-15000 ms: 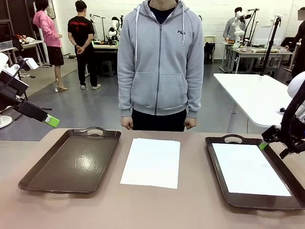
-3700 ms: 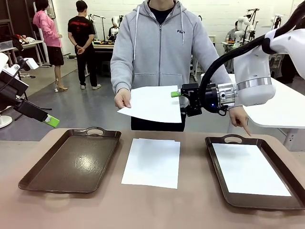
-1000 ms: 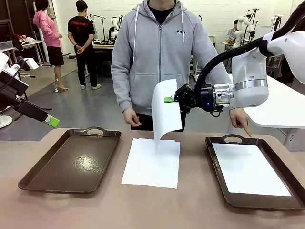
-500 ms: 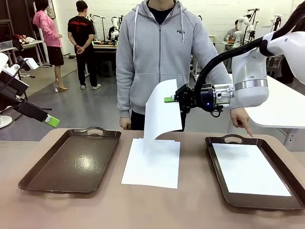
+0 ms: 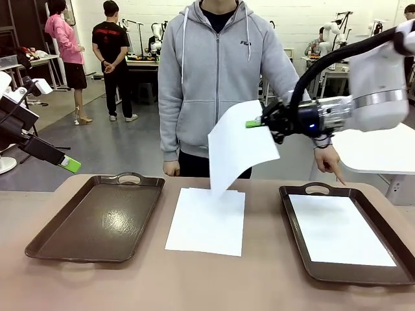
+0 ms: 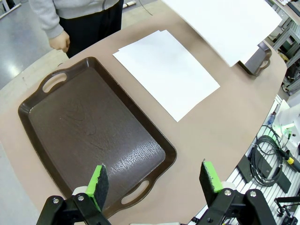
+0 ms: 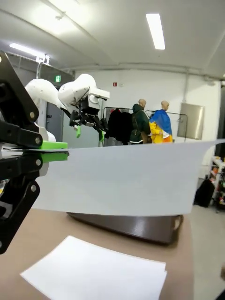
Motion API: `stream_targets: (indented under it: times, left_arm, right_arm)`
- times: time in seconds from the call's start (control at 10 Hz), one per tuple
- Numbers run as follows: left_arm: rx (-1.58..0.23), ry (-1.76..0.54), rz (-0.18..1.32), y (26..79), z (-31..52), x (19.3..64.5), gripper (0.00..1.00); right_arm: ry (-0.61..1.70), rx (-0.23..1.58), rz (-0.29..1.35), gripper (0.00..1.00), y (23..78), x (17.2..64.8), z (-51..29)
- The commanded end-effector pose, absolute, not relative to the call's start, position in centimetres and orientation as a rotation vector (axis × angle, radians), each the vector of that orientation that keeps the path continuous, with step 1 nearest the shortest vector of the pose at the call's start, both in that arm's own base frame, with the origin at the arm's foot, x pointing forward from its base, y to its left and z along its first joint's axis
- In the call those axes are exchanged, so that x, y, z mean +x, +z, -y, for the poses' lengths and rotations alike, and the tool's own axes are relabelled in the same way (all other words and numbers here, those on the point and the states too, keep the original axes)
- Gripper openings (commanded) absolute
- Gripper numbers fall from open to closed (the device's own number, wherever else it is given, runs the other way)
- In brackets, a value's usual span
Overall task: Sort the A4 documents.
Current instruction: Place the A4 Paper in the designated Handle tray.
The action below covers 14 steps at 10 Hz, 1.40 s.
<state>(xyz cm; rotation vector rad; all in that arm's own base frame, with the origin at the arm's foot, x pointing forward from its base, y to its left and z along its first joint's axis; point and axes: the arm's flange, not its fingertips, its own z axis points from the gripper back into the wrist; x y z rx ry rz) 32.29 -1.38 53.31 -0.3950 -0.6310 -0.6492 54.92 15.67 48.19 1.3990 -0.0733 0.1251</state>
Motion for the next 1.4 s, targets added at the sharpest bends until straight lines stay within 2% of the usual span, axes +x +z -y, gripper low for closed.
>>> stream_targets:
  times: [0.0, 0.3, 0.4, 0.9, 1.3]
  left_arm:
    - [-0.403, -0.65, 0.632, 53.3, 1.3, 32.3, 1.0]
    - [-0.403, -0.65, 0.632, 53.3, 1.3, 32.3, 1.0]
    - [-0.403, -0.65, 0.632, 53.3, 1.3, 32.3, 1.0]
    - [-0.403, -0.65, 0.632, 53.3, 1.3, 32.3, 1.0]
    - [-0.403, -0.65, 0.632, 53.3, 1.3, 32.3, 1.0]
  right_arm:
    - [0.105, 1.359, 0.016, 0.01, 49.1, 54.1, -12.8]
    - [0.105, 1.334, -0.13, 0.01, 48.4, 54.7, -7.9]
    - [0.125, 1.328, -0.134, 0.01, 47.7, 55.0, -6.3]
    - [0.033, 1.339, -0.004, 0.01, 42.8, 56.1, -0.6]
    - [-0.083, 1.393, 0.011, 0.01, 37.5, 54.8, 0.8]
